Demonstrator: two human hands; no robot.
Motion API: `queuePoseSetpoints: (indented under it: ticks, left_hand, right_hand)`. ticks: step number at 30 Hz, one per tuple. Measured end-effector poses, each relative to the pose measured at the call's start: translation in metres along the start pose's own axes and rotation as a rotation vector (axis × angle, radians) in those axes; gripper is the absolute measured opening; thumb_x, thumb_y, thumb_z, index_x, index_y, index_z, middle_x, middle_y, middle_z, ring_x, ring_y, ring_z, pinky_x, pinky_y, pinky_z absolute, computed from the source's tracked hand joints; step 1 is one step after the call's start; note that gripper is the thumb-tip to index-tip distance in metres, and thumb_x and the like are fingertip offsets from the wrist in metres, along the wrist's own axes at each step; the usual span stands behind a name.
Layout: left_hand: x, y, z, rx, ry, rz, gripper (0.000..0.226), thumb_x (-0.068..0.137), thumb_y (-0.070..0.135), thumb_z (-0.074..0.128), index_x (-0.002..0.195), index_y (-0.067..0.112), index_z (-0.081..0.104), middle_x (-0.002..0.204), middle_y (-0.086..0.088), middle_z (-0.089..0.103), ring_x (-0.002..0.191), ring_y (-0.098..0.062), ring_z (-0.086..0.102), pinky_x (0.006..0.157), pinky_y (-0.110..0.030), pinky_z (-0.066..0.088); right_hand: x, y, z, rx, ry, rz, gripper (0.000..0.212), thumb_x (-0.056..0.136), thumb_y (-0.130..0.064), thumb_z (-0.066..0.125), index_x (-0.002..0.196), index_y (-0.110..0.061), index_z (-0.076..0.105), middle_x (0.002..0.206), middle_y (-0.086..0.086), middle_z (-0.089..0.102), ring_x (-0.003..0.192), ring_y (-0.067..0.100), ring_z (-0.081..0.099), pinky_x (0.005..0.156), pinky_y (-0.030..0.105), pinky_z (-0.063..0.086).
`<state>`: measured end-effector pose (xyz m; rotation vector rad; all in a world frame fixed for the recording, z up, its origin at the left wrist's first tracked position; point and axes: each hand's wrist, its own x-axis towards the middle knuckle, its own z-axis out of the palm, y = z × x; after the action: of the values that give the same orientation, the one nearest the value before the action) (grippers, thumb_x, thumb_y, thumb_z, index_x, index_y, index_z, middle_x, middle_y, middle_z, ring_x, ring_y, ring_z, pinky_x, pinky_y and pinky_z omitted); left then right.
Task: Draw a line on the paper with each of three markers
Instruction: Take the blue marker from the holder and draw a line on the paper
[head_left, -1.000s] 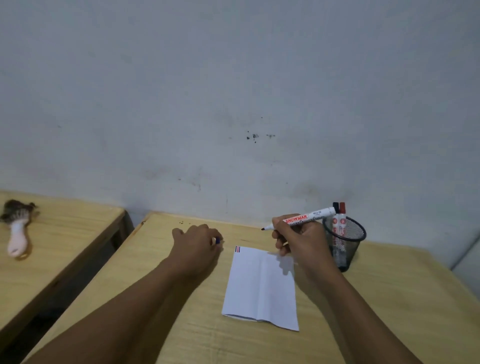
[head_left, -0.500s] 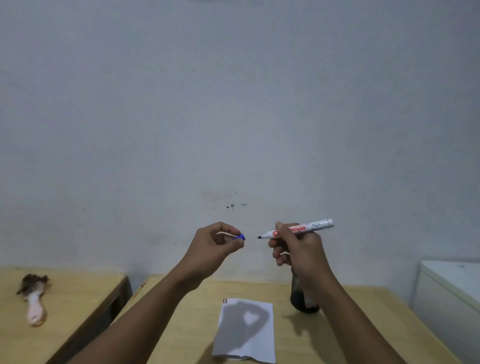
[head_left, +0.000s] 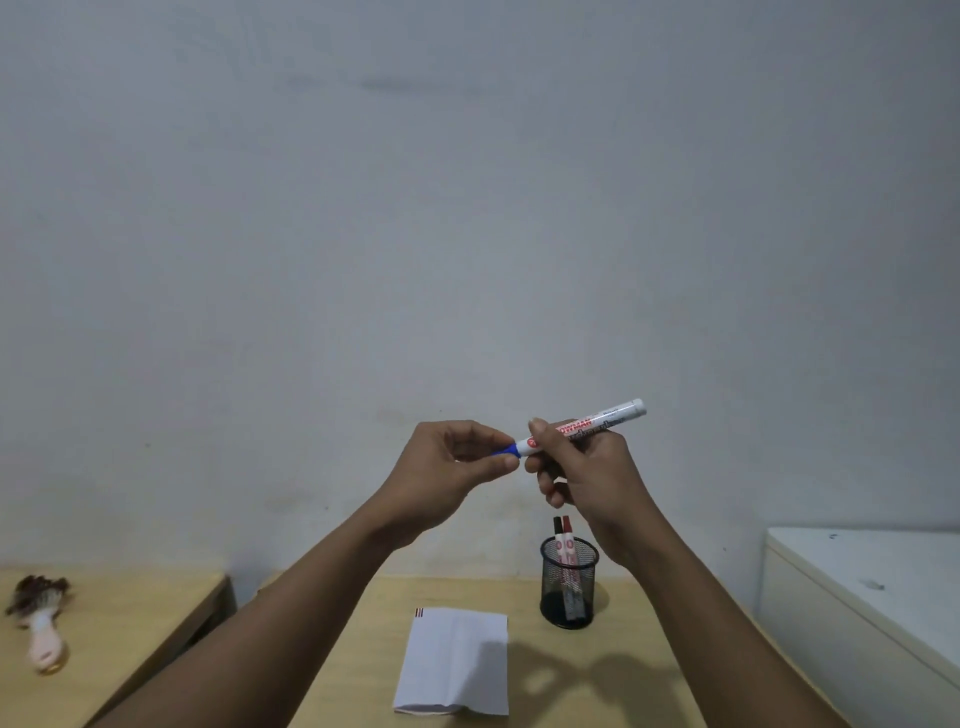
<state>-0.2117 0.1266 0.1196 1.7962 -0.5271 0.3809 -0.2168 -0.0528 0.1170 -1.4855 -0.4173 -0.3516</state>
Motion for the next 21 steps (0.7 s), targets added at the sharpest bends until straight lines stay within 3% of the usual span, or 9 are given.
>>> queuePoseSetpoints:
  ticks: [2,5,10,13,15,17,19,21]
  left_hand:
    - [0.001,0.003,0.006,-0.026,0.055,0.023,0.014,0.081,0.017,0.080,0.095,0.015,0.079,0.089,0.001,0.079,0.089,-0.011,0.072,0.079,-0.027,0.053]
    - [0.004,0.002,0.016,0.137,0.159,0.133,0.011,0.079,0.021,0.081,0.091,0.018,0.081,0.082,0.003,0.076,0.082,-0.011,0.067,0.069,-0.023,0.045]
    - [0.009,-0.004,0.028,0.399,0.234,0.325,0.016,0.075,0.023,0.084,0.091,0.023,0.080,0.077,0.014,0.064,0.075,-0.004,0.060,0.067,-0.013,0.042]
    - [0.020,-0.012,0.030,0.494,0.254,0.309,0.015,0.076,0.027,0.084,0.091,0.026,0.079,0.074,0.019,0.060,0.074,-0.003,0.058,0.076,-0.035,0.051]
    - [0.029,-0.017,0.034,0.571,0.251,0.318,0.014,0.077,0.029,0.082,0.091,0.027,0.078,0.072,0.023,0.057,0.073,-0.003,0.056,0.081,-0.048,0.052]
    - [0.034,-0.021,0.041,0.632,0.216,0.357,0.015,0.078,0.031,0.082,0.092,0.028,0.078,0.073,0.026,0.054,0.072,-0.002,0.053,0.084,-0.051,0.049]
    - [0.038,-0.026,0.050,0.615,0.178,0.381,0.016,0.078,0.033,0.081,0.093,0.028,0.077,0.075,0.025,0.056,0.074,-0.001,0.054,0.088,-0.051,0.046]
    - [0.045,-0.033,0.059,0.535,0.149,0.377,0.023,0.078,0.042,0.078,0.098,0.030,0.075,0.077,0.026,0.060,0.078,0.000,0.058,0.087,-0.051,0.048]
  right_hand:
    - [0.000,-0.003,-0.003,0.002,0.036,-0.001,0.028,0.095,-0.030,0.068,0.087,-0.004,0.076,0.066,0.006,0.065,0.053,0.013,0.054,0.050,0.026,0.044]
    - [0.002,-0.003,-0.005,0.010,0.085,0.033,0.030,0.094,-0.033,0.068,0.082,-0.007,0.074,0.060,0.003,0.059,0.051,0.011,0.049,0.051,0.024,0.043]
    - [0.004,0.003,-0.015,0.129,0.062,0.207,0.036,0.092,-0.041,0.069,0.085,-0.006,0.074,0.063,0.005,0.053,0.050,0.012,0.043,0.053,0.026,0.036]
    - [0.007,0.014,-0.022,-0.211,0.163,0.179,0.053,0.089,-0.057,0.065,0.083,-0.005,0.073,0.057,0.003,0.059,0.045,0.012,0.046,0.051,0.029,0.041]
    - [0.011,0.029,-0.032,-0.616,0.278,-0.070,0.040,0.086,-0.053,0.070,0.084,-0.013,0.069,0.062,-0.005,0.058,0.049,0.009,0.047,0.054,0.031,0.043]
    - [0.014,0.042,-0.041,-0.863,0.213,-0.298,0.024,0.086,-0.038,0.076,0.102,-0.025,0.065,0.082,-0.013,0.055,0.061,0.005,0.052,0.057,0.026,0.046]
    - [0.022,0.057,-0.047,-0.936,0.105,-0.351,0.030,0.087,-0.033,0.076,0.115,-0.028,0.065,0.100,-0.014,0.053,0.070,0.002,0.056,0.062,0.027,0.052]
    - [0.032,0.068,-0.053,-0.931,0.127,-0.349,0.025,0.090,-0.033,0.074,0.113,-0.023,0.069,0.105,-0.010,0.056,0.072,0.000,0.057,0.064,0.029,0.055]
